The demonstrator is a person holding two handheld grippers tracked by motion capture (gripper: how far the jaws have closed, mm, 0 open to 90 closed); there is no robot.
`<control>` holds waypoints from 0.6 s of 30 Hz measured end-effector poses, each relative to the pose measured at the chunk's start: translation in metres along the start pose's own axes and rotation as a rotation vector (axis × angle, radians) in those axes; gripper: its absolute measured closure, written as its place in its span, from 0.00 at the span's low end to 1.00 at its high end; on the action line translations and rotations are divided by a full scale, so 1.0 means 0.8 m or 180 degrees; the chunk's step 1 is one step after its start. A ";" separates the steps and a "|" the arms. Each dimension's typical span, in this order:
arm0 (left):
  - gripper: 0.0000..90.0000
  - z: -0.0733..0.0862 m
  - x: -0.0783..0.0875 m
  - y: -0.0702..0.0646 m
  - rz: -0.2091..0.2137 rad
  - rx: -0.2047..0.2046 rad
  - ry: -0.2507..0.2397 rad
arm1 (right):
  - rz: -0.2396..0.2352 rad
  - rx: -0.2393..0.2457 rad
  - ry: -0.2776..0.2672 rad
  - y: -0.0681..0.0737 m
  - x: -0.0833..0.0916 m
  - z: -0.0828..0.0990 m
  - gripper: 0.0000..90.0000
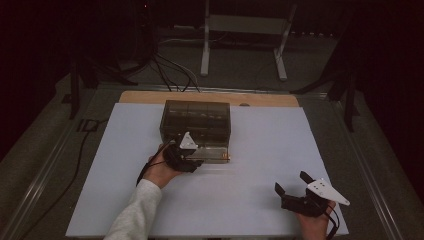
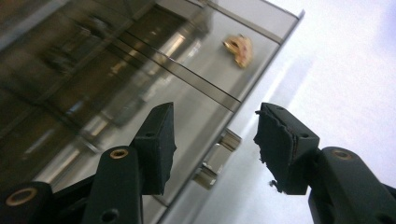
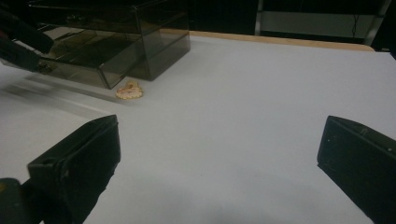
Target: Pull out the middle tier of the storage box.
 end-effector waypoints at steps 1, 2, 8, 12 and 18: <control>0.53 -0.001 0.002 0.002 -0.0024 0.0028 -0.0033 | 0.0000 0.0000 -0.0001 0.000 0.000 0.000 0.00; 0.52 -0.001 0.003 0.004 -0.0041 0.0058 -0.0053 | 0.0001 -0.0004 -0.0003 0.000 0.000 0.000 0.00; 0.38 -0.003 0.012 0.012 -0.0068 0.0277 -0.0170 | -0.0004 -0.0008 -0.0007 0.001 0.000 0.000 0.00; 0.20 -0.004 0.020 0.015 -0.0209 0.0412 -0.0289 | -0.0002 -0.0003 -0.0003 0.000 0.000 0.000 0.00; 0.01 -0.002 0.029 0.022 -0.0281 0.0564 -0.0371 | 0.0001 -0.0005 0.0005 0.000 0.000 0.000 0.00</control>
Point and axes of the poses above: each handheld gripper's, and its own axes: x roughly backward along the jaws, z roughly out of its underside, y roughly to its left, the point moved 4 cm from there along -x, roughly forward along the jaws, and after that the axes turned 12 degrees about -z, right-handed, at the moved point
